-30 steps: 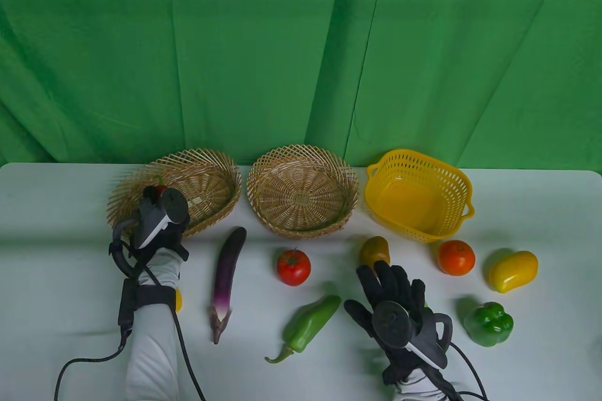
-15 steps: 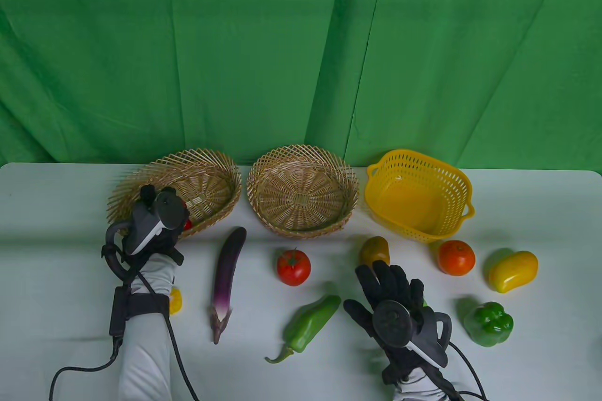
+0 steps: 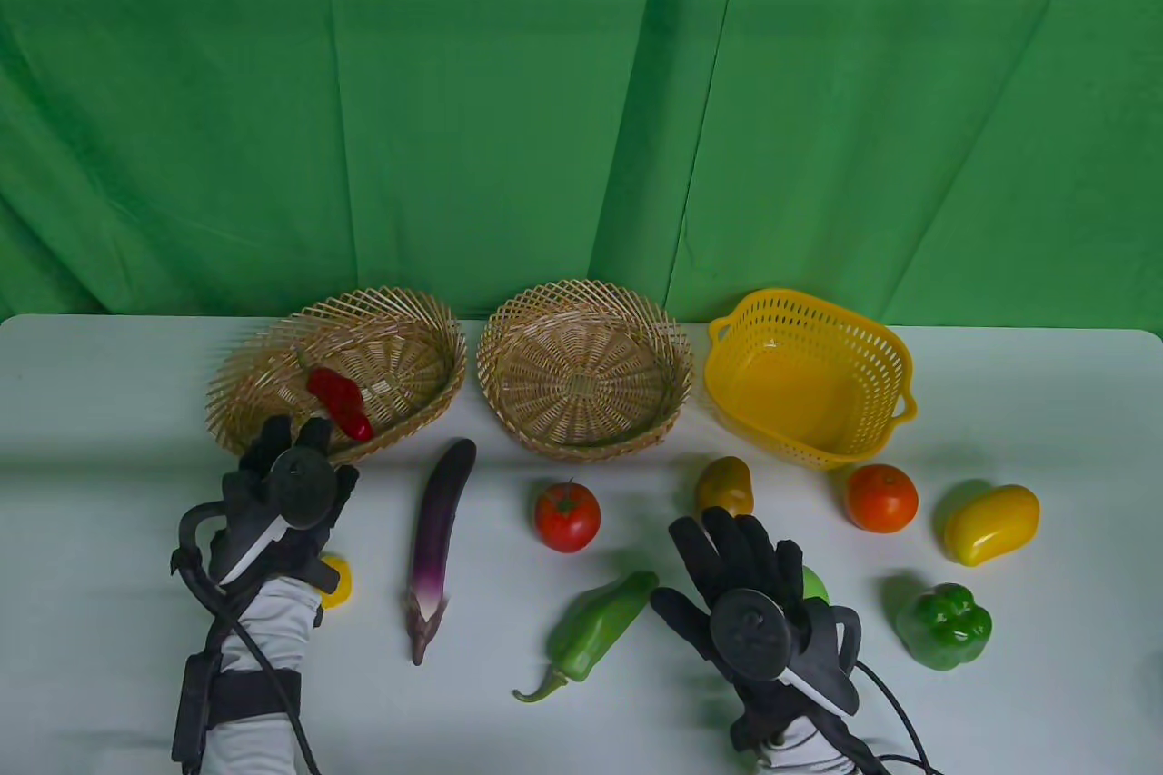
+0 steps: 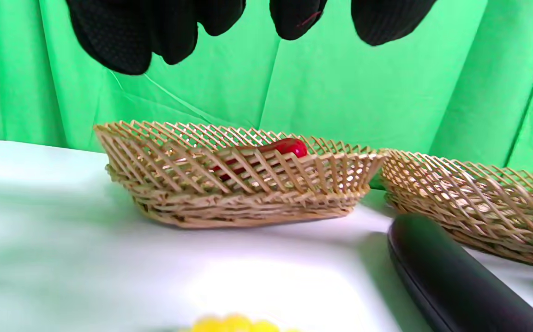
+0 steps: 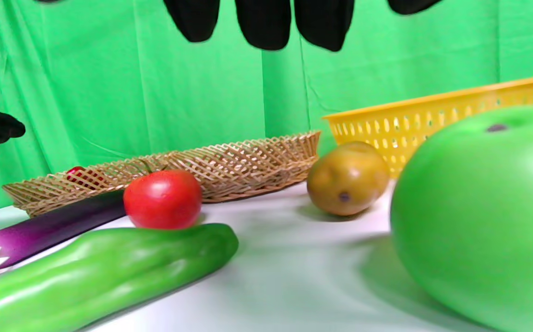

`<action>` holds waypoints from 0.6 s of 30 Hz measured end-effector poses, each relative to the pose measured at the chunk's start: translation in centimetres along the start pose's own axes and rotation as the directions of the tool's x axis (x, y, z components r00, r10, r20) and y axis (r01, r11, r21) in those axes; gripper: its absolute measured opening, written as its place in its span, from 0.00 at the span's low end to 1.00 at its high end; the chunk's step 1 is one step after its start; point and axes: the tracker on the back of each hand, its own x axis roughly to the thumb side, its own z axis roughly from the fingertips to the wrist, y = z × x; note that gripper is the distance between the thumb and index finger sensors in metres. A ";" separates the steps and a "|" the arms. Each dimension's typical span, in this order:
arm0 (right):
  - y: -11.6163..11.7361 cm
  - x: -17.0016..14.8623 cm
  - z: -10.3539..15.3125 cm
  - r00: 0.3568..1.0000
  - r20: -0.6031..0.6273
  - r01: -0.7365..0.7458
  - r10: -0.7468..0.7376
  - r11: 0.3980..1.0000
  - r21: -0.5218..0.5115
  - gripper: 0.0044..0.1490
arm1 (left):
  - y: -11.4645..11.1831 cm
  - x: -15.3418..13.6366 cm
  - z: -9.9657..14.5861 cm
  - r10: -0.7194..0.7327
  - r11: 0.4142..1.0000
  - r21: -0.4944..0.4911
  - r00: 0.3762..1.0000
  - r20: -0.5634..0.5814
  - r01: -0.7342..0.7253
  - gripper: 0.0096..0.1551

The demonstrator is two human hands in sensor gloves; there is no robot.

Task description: Place 10 objects into 3 containers, with green background

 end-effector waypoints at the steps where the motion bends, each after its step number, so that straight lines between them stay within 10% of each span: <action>1: 0.0 0.1 0.0 1.000 0.003 0.000 0.000 1.000 0.000 0.49 | -0.3 -0.1 0.5 -0.001 1.000 -0.003 1.000 0.012 0.001 0.41; 18: 0.0 0.5 0.1 1.000 0.010 -0.010 0.010 1.000 0.011 0.49 | -6.6 -2.1 4.1 0.036 0.989 -0.146 0.998 0.041 -0.029 0.40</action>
